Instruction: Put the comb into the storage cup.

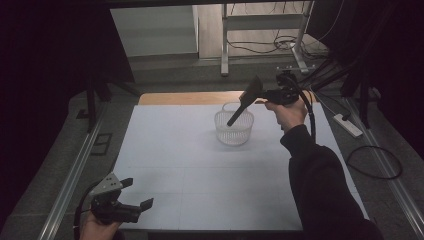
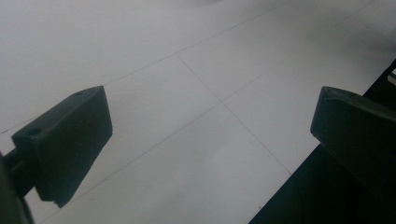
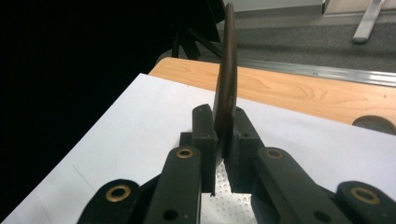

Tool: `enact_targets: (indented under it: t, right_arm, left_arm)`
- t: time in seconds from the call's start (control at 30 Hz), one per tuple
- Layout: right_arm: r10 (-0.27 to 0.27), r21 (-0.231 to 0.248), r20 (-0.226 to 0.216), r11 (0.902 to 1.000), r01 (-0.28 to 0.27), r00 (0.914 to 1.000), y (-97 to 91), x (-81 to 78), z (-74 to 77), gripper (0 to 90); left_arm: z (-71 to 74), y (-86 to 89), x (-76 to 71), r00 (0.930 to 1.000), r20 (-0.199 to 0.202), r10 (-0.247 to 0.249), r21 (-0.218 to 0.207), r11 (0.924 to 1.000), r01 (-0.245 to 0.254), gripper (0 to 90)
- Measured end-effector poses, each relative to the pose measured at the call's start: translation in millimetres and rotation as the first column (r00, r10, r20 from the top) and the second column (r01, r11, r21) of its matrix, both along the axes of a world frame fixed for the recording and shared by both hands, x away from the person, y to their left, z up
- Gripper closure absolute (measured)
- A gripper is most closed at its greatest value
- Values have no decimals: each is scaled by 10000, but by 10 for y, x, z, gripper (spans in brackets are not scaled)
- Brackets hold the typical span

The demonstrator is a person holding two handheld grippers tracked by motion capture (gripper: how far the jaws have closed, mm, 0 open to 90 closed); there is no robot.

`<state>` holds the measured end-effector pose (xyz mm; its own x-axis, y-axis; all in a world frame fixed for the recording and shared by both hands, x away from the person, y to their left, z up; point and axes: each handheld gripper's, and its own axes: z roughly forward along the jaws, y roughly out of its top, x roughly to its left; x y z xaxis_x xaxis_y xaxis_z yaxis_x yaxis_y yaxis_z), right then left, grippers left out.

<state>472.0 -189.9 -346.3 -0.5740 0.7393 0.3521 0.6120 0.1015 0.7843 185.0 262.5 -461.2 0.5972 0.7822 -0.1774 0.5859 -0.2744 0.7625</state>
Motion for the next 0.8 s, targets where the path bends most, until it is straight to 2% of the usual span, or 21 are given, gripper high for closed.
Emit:
enact_targets:
  t: [0.8]
  right_arm:
    - [-26, 82, -739, 10000, 33, 9973, 76, 66, -438, 835]
  left_arm:
    - [-3, 7, 7, 10000, -77, 28, -50, 10000, -28, 0]
